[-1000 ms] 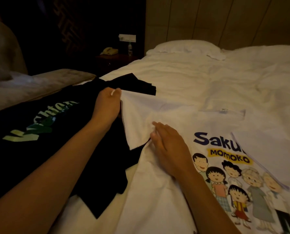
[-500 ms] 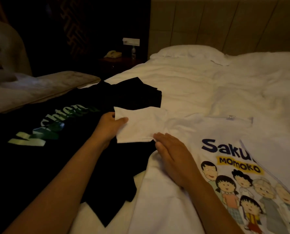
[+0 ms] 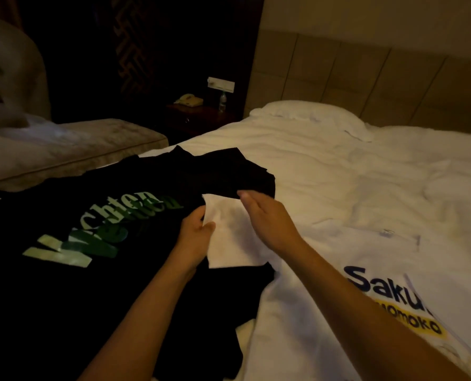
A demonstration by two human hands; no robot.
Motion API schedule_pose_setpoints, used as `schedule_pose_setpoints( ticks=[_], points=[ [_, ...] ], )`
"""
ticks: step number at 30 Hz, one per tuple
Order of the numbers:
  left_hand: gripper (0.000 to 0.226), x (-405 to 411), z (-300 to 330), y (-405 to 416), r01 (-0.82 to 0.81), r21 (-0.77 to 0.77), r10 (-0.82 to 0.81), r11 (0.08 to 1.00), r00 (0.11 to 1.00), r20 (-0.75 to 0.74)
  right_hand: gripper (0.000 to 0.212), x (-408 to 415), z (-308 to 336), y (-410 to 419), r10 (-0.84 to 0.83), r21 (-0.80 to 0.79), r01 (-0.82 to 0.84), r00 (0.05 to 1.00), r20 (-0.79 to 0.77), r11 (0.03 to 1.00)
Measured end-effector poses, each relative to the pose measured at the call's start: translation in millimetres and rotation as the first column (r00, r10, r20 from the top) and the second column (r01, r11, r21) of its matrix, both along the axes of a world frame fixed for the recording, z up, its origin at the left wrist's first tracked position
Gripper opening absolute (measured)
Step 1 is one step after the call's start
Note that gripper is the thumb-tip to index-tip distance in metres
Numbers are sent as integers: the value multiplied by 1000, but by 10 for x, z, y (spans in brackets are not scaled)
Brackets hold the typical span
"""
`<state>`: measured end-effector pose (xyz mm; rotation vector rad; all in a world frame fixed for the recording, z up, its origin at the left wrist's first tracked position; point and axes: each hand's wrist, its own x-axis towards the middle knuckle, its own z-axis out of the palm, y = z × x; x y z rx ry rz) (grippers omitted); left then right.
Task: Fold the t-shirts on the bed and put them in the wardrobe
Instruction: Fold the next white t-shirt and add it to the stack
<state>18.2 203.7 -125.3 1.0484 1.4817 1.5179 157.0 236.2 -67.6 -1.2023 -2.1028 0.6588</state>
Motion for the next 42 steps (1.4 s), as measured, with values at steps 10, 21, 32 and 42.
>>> schedule_pose_setpoints(
  ticks=[10,21,32,42],
  points=[
    [51,-47,-77,70,47,93,-56,995,994,98,49,-530,-253,764,57,-311,-39,997,50,950],
    [24,-42,23,-52,90,9,-91,996,990,112,29,-643,-31,963,109,2,-109,987,-115,994],
    [37,-62,246,-231,139,-16,-132,990,964,232,40,-709,-300,1071,89,-174,-81,995,38,981],
    [34,56,339,-309,113,68,-122,991,982,143,24,-484,64,905,-79,-86,47,909,-409,995]
  ],
)
